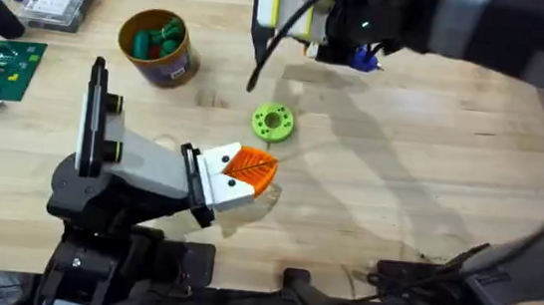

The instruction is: Pick up the gripper from the table and insert it into the empty holder that is missing its gripper. Then pick up a screw, insert it into the mounting hole, and use the screwdriver to tighten it. Finally, clean up the table by picking up the vegetable and placing it into the bucket.

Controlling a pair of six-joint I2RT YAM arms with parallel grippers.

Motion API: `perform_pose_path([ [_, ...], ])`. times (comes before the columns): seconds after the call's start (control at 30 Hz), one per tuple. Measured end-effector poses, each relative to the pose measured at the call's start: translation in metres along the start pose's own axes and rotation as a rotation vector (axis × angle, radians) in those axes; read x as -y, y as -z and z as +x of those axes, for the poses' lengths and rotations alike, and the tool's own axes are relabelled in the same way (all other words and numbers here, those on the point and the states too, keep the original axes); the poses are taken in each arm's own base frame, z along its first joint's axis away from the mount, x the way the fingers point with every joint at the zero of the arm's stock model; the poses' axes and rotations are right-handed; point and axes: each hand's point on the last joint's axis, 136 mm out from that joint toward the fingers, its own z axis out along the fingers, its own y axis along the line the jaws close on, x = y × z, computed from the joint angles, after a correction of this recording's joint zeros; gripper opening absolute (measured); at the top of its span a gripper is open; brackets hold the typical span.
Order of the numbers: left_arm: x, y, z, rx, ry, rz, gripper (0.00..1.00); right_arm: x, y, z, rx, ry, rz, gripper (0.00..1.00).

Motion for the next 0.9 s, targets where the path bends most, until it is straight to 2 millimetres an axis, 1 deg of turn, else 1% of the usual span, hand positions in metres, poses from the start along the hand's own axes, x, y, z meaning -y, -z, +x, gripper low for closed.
perform_pose_path([
  [0.1, 0.000, 0.000, 0.000, 0.000, 0.000, 0.000, 0.004, -0.001, -0.030, 0.017, -0.045, 0.055, 0.005, 0.029],
  [0.27, 0.000, 0.000, 0.000, 0.000, 0.000, 0.000, 0.004, 0.008, -0.075, 0.044, -0.086, 0.102, 0.055, 0.029],
  [0.33, 0.000, 0.000, 0.000, 0.000, 0.000, 0.000, 0.004, 0.006, -0.092, 0.057, -0.105, 0.120, 0.055, 0.029],
  [0.4, 0.000, 0.000, 0.000, 0.000, 0.000, 0.000, 0.004, -0.002, -0.106, 0.071, -0.133, 0.151, 0.035, 0.029],
  [0.43, 0.000, 0.000, 0.000, 0.000, 0.000, 0.000, 0.004, -0.001, -0.108, 0.075, -0.139, 0.161, 0.034, 0.029],
  [0.5, 0.000, 0.000, 0.000, 0.000, 0.000, 0.000, 0.004, 0.004, -0.109, 0.076, -0.146, 0.177, 0.044, 0.029],
  [0.57, 0.000, 0.000, 0.000, 0.000, 0.000, 0.000, 0.004, 0.003, -0.111, 0.078, -0.150, 0.189, 0.041, 0.029],
  [0.6, 0.000, 0.000, 0.000, 0.000, 0.000, 0.000, 0.004, 0.004, -0.111, 0.078, -0.152, 0.189, 0.041, 0.054],
  [0.67, 0.000, 0.000, 0.000, 0.000, 0.000, 0.000, 0.004, 0.005, -0.111, 0.078, -0.153, 0.192, 0.044, 0.210],
  [0.73, 0.000, 0.000, 0.000, 0.000, 0.000, 0.000, 0.004, 0.008, -0.110, 0.077, -0.154, 0.191, 0.050, 0.326],
  [0.77, 0.000, 0.000, 0.000, 0.000, 0.000, 0.000, 0.004, 0.009, -0.110, 0.077, -0.154, 0.192, 0.052, 0.465],
  [0.83, 0.000, 0.000, 0.000, 0.000, 0.000, 0.000, 0.004, 0.017, -0.109, 0.074, -0.152, 0.192, 0.082, 0.790],
  [0.87, 0.000, 0.000, 0.000, 0.000, 0.000, -0.001, 0.004, 0.022, -0.108, 0.073, -0.150, 0.189, 0.095, 0.914],
  [0.9, 0.000, 0.000, 0.000, 0.000, 0.000, 0.000, 0.004, 0.026, -0.107, 0.072, -0.149, 0.181, 0.103, 0.973],
])
